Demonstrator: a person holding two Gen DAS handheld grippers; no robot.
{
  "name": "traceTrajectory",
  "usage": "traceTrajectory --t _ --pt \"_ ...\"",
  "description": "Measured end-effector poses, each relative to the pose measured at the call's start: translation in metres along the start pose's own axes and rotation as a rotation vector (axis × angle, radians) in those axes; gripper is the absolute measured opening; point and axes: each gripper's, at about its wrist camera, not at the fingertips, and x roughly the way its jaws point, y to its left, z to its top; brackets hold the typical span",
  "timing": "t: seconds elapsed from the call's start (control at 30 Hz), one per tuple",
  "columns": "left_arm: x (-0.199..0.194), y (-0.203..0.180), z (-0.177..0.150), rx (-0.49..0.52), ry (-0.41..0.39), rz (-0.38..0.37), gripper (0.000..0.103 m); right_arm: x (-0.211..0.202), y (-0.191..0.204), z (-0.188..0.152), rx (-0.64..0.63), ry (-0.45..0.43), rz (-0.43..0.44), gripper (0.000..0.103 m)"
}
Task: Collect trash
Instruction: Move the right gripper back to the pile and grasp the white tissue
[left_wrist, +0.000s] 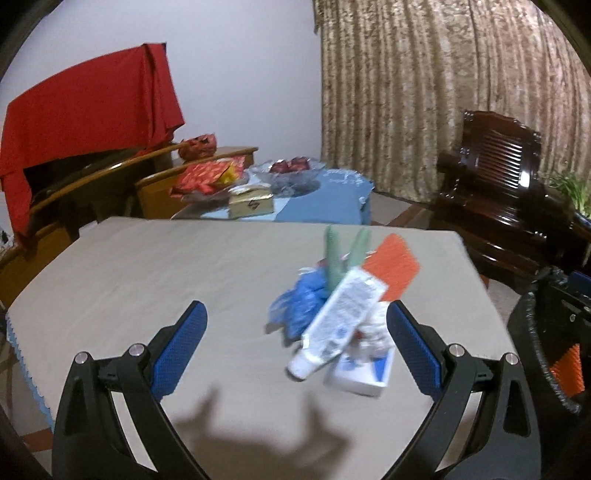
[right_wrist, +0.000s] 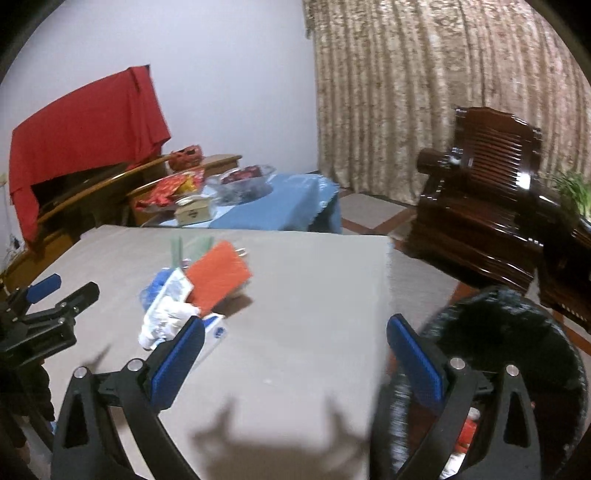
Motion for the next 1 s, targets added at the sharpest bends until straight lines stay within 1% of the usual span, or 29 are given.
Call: traceTrajectory --t 0.2,0.43,0.67,0.83,0.9,0.93,1.0 --pt "0.019 0.033 -0.010 -0.024 0.040 0.032 0.095 0.037 0.038 -0.003 -0.027 0.031 0.050 0.097" --pt "0.039 0.057 -0.014 -0.039 0.068 0.044 0.095 0.077 0.077 -0.011 -0.058 0.067 0.093 0.097" --pt "0.056 0.074 -0.019 -0.046 0.093 0.044 0.095 0.105 0.092 -0.016 -0.071 0.093 0.096 0.096" --pt "0.065 0.080 -0.023 -0.051 0.112 0.041 0.095 0.123 0.098 -0.017 -0.072 0.129 0.109 0.086" --pt "0.067 0.083 -0.024 -0.058 0.117 0.040 0.095 0.128 0.101 -0.018 -0.079 0.147 0.127 0.076" --pt "0.068 0.084 -0.024 -0.060 0.118 0.040 0.095 0.130 0.103 -0.019 -0.083 0.155 0.139 0.074" --pt "0.069 0.084 -0.024 -0.061 0.120 0.036 0.095 0.133 0.107 -0.021 -0.093 0.176 0.166 0.062"
